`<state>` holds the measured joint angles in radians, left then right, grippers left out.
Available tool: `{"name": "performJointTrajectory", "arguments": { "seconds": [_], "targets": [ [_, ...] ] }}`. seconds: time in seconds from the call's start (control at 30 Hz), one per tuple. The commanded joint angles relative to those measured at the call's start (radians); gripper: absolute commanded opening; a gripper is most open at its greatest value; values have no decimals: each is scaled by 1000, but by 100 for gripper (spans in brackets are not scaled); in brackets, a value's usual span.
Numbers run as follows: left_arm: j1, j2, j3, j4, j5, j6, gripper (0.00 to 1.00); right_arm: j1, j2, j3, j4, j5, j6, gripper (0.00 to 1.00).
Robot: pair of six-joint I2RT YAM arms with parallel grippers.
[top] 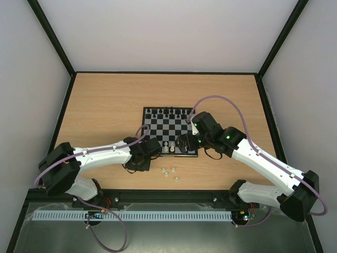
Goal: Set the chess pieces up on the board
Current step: Pick up the chess piece at the center of the board, then place the chess piece on the chessboard.
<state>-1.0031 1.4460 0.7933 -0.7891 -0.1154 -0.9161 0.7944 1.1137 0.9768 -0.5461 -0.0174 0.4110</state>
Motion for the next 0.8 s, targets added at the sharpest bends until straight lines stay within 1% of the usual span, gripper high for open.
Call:
{"name": "performJointTrajectory", "arguments": {
  "seconds": [0.0,0.13,0.33,0.6,0.77],
  "targets": [
    [46,23,123,-72,-54,80,5,8,-11,-10,-7,14,-6,99],
    [107,64,212,-83,-71,150,6,8,-11,-7,-6,17,-7,99],
    [181,147,299,-28,-55,236,6,7,-6,-7,-10,23,-8,99],
    [217,253,395,-1,-47,298,6,8,-9,-10,-11,28,-6,99],
    [226,291,414,3,-49,312,6,9,-12,-11,-9,30,-6,99]
  ]
}}
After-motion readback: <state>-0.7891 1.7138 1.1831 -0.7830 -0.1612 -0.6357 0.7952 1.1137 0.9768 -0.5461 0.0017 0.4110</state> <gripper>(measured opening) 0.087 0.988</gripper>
